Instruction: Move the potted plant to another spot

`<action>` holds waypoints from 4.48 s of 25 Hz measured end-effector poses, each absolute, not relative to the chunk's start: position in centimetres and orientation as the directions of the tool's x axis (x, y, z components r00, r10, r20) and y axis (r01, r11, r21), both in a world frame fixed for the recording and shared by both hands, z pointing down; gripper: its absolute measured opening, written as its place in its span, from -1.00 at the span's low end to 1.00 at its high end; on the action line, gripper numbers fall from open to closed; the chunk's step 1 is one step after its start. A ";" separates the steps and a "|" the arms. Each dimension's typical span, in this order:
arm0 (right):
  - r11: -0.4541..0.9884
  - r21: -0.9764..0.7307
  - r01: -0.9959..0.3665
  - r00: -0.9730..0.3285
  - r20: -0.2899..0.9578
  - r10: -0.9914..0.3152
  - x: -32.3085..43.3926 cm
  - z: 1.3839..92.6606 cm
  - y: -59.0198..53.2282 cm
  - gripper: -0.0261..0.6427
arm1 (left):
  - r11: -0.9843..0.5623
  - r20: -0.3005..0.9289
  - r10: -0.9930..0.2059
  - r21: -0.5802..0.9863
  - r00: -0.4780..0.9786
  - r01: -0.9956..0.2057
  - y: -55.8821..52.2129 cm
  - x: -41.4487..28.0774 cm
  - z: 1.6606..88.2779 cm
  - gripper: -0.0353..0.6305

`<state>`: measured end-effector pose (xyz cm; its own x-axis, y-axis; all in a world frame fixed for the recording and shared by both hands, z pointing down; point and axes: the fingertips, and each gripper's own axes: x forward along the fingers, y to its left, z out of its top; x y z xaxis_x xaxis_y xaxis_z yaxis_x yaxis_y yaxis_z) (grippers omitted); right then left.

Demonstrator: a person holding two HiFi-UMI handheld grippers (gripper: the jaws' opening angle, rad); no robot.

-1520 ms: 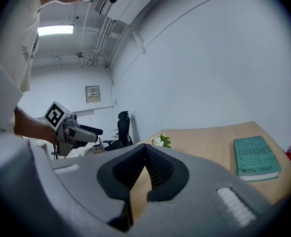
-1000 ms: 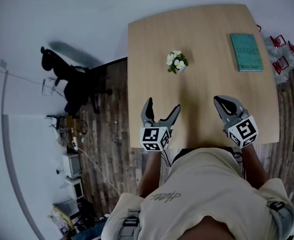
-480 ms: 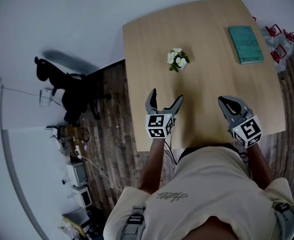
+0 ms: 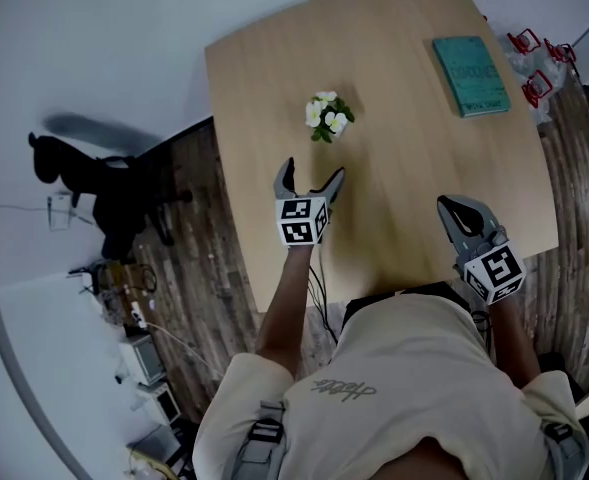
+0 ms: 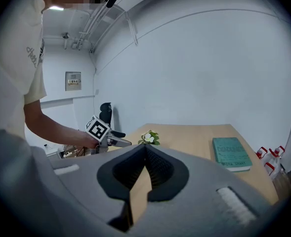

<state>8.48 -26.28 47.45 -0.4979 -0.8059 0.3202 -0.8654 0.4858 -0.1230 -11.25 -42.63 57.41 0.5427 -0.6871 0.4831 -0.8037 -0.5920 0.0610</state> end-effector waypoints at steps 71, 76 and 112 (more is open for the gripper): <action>0.311 -0.233 -0.921 -0.379 0.363 -0.851 14.8 49.8 -26.8 -0.91 | -0.640 0.587 -0.637 -0.040 0.500 -0.767 -49.3 -8.2 62.8 0.19; 0.337 -0.238 -0.911 -0.403 0.343 -0.848 14.7 49.7 -26.3 -0.91 | -0.619 0.560 -0.671 -0.062 0.486 -0.783 -47.7 -8.7 60.3 0.19; 0.630 -0.295 -0.718 -0.696 0.274 -0.664 9.4 49.8 -25.3 -0.91 | -0.263 0.545 -0.818 -0.070 0.184 -0.962 -29.9 -19.9 54.7 0.19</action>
<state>9.39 -25.34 49.81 -0.6956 -0.6642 0.2741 -0.7181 0.6304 -0.2949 -19.89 -29.94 54.68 0.1842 -0.8178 0.5452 -0.9621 -0.2635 -0.0702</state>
